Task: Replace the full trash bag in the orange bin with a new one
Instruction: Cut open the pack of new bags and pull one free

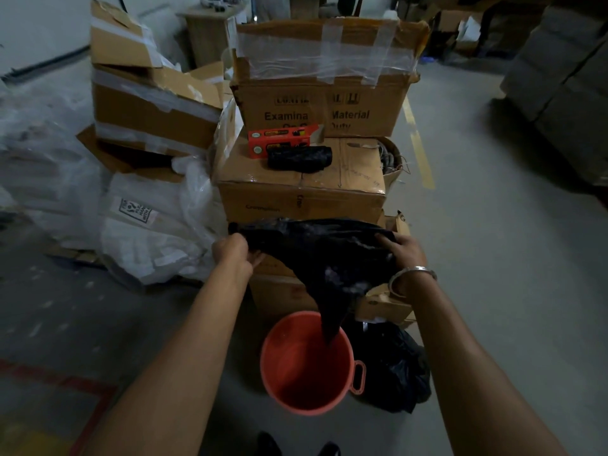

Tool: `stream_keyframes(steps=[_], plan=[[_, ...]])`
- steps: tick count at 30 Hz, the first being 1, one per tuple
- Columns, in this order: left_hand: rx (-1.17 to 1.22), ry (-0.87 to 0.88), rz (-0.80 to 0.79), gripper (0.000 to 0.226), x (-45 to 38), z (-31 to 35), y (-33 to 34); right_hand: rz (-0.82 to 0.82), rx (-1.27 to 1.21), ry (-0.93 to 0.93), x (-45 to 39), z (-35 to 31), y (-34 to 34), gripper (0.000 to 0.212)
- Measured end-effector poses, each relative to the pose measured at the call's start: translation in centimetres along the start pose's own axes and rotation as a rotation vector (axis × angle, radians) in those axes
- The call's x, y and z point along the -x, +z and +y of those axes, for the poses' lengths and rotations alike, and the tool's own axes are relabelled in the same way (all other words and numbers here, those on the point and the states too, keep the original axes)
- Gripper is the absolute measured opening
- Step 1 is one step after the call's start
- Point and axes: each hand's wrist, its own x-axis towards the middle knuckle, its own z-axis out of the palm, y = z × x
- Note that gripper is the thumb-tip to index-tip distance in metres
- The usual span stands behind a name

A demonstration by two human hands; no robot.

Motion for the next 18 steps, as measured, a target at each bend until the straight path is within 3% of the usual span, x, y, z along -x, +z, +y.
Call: stream_keyframes(steps=[4,9,13,16,18], plan=[[0.034,-0.107,-0.071,0.04,-0.1,-1.6,-0.9,0.043,-0.006,0.107,-0.2,1.0,0.4,0.014],[0.134,-0.176,-0.15,0.027,-0.6,-1.7,-2.0,0.21,-0.237,0.34,-0.9,2.5,-0.3,0.011],[-0.109,-0.097,-0.152,0.034,-1.0,-1.5,-3.0,0.072,-0.363,0.426,-1.2,4.1,-1.6,0.036],[-0.181,0.01,-0.09,0.031,-1.4,-2.1,-3.3,0.096,-0.403,0.5,-0.9,4.3,-1.0,0.031],[-0.219,0.088,-0.035,0.042,-2.0,-2.6,-3.4,0.114,-0.463,0.553,-0.9,4.4,-0.3,0.029]])
